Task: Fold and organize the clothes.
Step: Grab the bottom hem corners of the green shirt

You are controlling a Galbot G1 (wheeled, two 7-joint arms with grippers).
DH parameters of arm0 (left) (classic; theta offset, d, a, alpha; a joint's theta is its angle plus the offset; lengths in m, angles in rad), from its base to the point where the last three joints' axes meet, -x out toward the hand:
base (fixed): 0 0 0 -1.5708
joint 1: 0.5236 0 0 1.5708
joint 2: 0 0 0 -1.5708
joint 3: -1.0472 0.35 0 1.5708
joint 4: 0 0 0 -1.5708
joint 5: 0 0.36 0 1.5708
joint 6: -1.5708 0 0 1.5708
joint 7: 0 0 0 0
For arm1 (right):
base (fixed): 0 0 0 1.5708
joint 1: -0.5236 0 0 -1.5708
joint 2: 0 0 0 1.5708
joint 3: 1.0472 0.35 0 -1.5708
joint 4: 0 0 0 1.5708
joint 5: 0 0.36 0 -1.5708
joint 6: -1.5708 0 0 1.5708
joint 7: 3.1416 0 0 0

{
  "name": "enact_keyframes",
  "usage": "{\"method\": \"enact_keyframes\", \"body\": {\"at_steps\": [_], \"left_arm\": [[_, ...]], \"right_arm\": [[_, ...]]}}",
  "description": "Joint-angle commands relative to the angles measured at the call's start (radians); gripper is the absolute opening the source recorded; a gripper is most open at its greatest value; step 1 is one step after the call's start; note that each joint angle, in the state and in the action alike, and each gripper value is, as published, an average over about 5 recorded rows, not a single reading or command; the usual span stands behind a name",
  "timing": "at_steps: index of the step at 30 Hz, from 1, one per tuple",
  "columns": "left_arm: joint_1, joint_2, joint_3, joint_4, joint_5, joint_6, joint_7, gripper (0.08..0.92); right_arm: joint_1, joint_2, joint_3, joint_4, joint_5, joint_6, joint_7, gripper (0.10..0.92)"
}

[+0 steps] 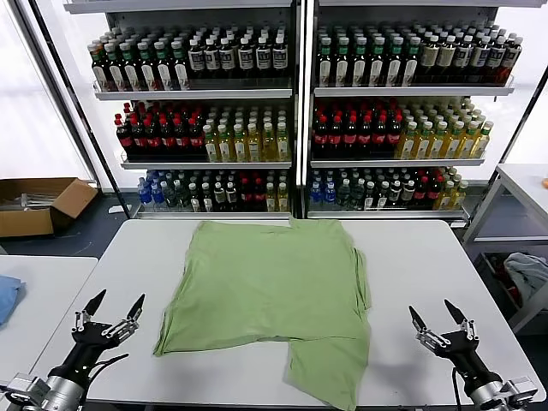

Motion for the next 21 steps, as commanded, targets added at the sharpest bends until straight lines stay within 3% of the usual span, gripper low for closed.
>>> {"method": "enact_keyframes", "body": {"at_steps": [1,9,21], "left_arm": [[0.117,0.178,0.169,-0.162,-0.015,0.262,-0.216,0.823],[0.122,0.251,0.221,-0.131,-0.06,0.322,-0.262,0.823],[0.036,0.256,0.243,-0.031,-0.136,0.347,-0.32,0.823]], "right_arm": [[-0.127,-0.107,-0.139,0.185,-0.024,-0.162,0.128,0.823],[-0.183,-0.2,-0.188,0.22,-0.045,-0.315,0.118,0.823],[-0.172,-0.184,-0.306,0.186,-0.105,-0.361,0.141,0.823]]}}
